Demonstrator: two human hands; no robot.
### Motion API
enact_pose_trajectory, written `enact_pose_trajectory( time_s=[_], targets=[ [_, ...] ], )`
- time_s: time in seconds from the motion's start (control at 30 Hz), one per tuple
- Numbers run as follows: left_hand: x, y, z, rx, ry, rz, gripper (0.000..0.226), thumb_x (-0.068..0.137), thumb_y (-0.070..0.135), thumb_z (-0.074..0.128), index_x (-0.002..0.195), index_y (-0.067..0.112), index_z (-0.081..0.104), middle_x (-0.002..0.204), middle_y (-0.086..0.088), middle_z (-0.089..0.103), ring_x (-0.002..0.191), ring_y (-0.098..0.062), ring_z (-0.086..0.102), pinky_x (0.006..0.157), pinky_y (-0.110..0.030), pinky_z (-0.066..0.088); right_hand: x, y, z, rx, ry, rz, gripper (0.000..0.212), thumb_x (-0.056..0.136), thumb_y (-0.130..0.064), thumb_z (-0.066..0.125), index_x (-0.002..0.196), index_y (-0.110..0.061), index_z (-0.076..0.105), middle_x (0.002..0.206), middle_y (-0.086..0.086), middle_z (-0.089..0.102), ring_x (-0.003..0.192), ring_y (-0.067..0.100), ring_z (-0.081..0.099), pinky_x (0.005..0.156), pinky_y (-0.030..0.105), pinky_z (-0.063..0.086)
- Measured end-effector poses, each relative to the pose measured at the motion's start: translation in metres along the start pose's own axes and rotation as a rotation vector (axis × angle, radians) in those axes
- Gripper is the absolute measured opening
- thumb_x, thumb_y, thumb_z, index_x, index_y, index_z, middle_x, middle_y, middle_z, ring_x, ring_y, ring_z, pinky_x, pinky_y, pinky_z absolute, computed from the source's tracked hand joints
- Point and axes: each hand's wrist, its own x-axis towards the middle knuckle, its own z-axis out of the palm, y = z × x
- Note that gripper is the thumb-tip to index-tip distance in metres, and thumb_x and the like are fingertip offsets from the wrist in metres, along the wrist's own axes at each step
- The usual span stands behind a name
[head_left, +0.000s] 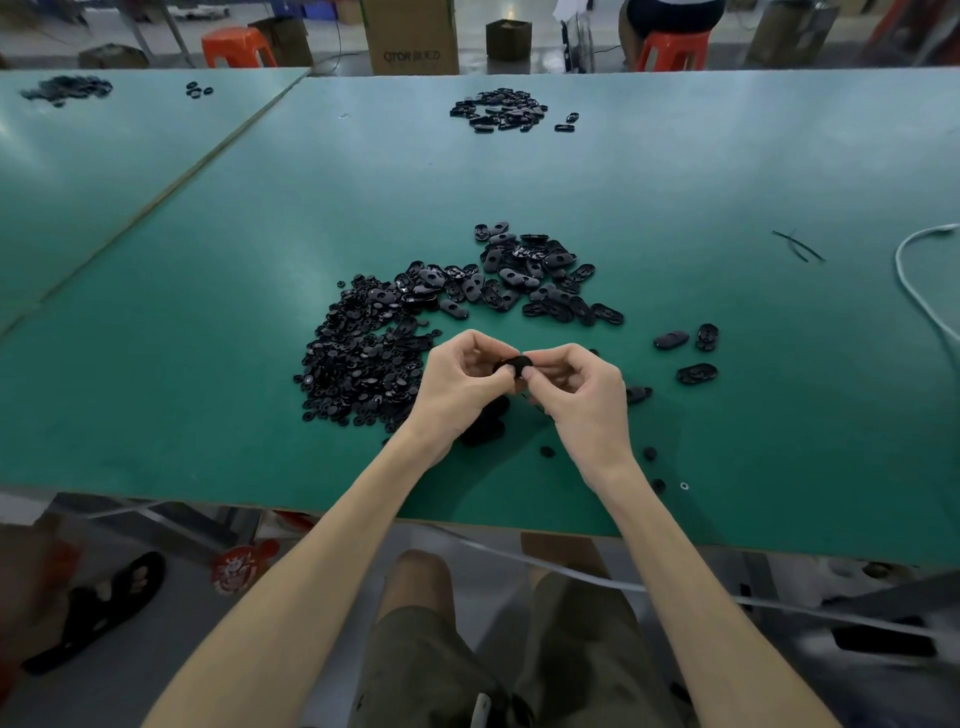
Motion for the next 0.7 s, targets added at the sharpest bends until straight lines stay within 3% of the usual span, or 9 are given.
enact_pose_trajectory(
  time_s=[0.1, 0.3, 0.53, 0.7],
  targets=[
    [0.000, -0.001, -0.002, -0.071, -0.034, 0.012, 0.014, 0.088, -0.003, 0.076, 0.100, 0.005, 0.073, 0.090, -0.007, 0.079, 0.078, -0.017, 0.074, 0.076, -0.023, 0.058, 0.000, 0.000, -0.002, 0.071, 0.046, 0.011, 0.011, 0.093, -0.005, 0.075, 0.097, -0.015, 0.075, 0.084, -0.003, 0.080, 0.070, 0.010, 0.074, 0.064, 0.019, 0.054],
    [0.001, -0.002, -0.001, -0.056, -0.043, 0.019, 0.015, 0.088, 0.000, 0.077, 0.100, 0.007, 0.074, 0.091, -0.009, 0.079, 0.078, -0.016, 0.074, 0.076, -0.023, 0.058, 0.000, -0.001, -0.002, 0.067, 0.062, 0.016, 0.010, 0.094, -0.004, 0.074, 0.097, -0.014, 0.074, 0.080, -0.006, 0.078, 0.067, 0.006, 0.072, 0.061, 0.016, 0.052],
    [0.008, 0.009, 0.000, 0.020, -0.068, -0.012, 0.016, 0.087, -0.003, 0.077, 0.101, 0.005, 0.075, 0.089, -0.012, 0.079, 0.076, -0.020, 0.074, 0.077, -0.027, 0.060, 0.000, 0.000, -0.003, 0.064, 0.091, 0.020, 0.012, 0.094, -0.005, 0.073, 0.099, -0.017, 0.073, 0.083, -0.002, 0.078, 0.069, 0.007, 0.071, 0.061, 0.020, 0.052],
    [0.031, 0.040, 0.016, 0.145, -0.066, 0.083, 0.017, 0.084, 0.000, 0.081, 0.098, 0.009, 0.076, 0.094, -0.006, 0.079, 0.084, -0.017, 0.075, 0.076, -0.026, 0.060, 0.003, 0.001, -0.003, 0.097, 0.145, 0.064, 0.019, 0.099, -0.011, 0.068, 0.106, -0.028, 0.070, 0.091, 0.000, 0.075, 0.077, 0.012, 0.069, 0.064, 0.028, 0.057]
  ],
)
